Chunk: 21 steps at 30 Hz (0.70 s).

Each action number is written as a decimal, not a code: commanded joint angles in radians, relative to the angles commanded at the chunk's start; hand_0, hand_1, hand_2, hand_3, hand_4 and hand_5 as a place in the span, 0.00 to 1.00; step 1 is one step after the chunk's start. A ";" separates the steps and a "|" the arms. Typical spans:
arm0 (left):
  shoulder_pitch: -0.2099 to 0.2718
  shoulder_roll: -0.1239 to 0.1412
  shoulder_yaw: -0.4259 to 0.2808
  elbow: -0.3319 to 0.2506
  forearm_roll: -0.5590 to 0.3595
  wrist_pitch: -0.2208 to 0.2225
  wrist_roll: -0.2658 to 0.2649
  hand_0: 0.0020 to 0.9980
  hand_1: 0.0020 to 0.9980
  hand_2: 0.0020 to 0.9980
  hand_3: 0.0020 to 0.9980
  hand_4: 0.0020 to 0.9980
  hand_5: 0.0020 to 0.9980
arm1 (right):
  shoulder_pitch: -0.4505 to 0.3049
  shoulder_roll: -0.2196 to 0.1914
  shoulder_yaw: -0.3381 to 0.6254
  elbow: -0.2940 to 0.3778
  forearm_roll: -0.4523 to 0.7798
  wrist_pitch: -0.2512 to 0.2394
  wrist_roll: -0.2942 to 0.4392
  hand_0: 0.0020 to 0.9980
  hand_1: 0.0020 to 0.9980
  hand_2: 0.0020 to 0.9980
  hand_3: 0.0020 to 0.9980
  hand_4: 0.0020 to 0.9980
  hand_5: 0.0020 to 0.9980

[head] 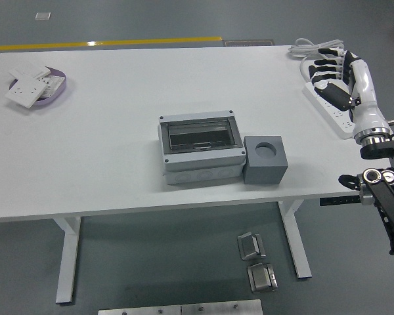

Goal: Pick up the cylinder from the cube,place it in the box,flap close box

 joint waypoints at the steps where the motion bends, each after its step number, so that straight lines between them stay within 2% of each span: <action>1: 0.000 -0.001 0.000 0.000 0.000 0.000 0.000 0.61 0.63 0.62 0.67 0.69 0.31 | -0.005 0.003 0.021 -0.003 0.018 0.000 0.012 0.63 0.62 0.62 0.69 0.67 0.23; 2: 0.000 -0.002 0.001 0.000 -0.001 0.000 0.000 0.61 0.63 0.62 0.67 0.69 0.31 | -0.008 0.006 0.036 -0.005 0.030 -0.001 0.019 0.63 0.62 0.62 0.69 0.67 0.23; 3: 0.000 -0.002 0.001 0.000 -0.002 0.000 0.000 0.61 0.63 0.62 0.67 0.69 0.31 | -0.012 0.008 0.047 -0.007 0.042 0.000 0.026 0.70 0.65 0.65 0.70 0.69 0.22; 8: 0.002 -0.006 -0.001 0.000 0.002 0.000 0.000 0.61 0.63 0.62 0.67 0.69 0.31 | -0.019 0.016 0.064 -0.017 0.062 0.004 0.040 0.70 0.65 0.65 0.70 0.69 0.22; 9: 0.002 -0.006 0.000 0.000 0.002 0.000 -0.001 0.61 0.63 0.62 0.67 0.69 0.31 | -0.021 0.017 0.065 -0.018 0.061 0.002 0.041 0.74 0.68 0.68 0.69 0.71 0.22; 15: -0.003 -0.003 0.003 0.000 -0.001 -0.002 -0.007 0.61 0.63 0.62 0.66 0.69 0.31 | -0.035 0.019 0.071 -0.017 0.028 -0.015 0.038 0.75 0.69 0.70 0.70 0.73 0.22; 21: -0.008 -0.003 0.002 0.000 0.000 -0.002 -0.007 0.61 0.63 0.62 0.66 0.69 0.31 | -0.044 0.021 0.079 -0.029 0.046 -0.025 0.053 0.75 0.69 0.70 0.70 0.73 0.22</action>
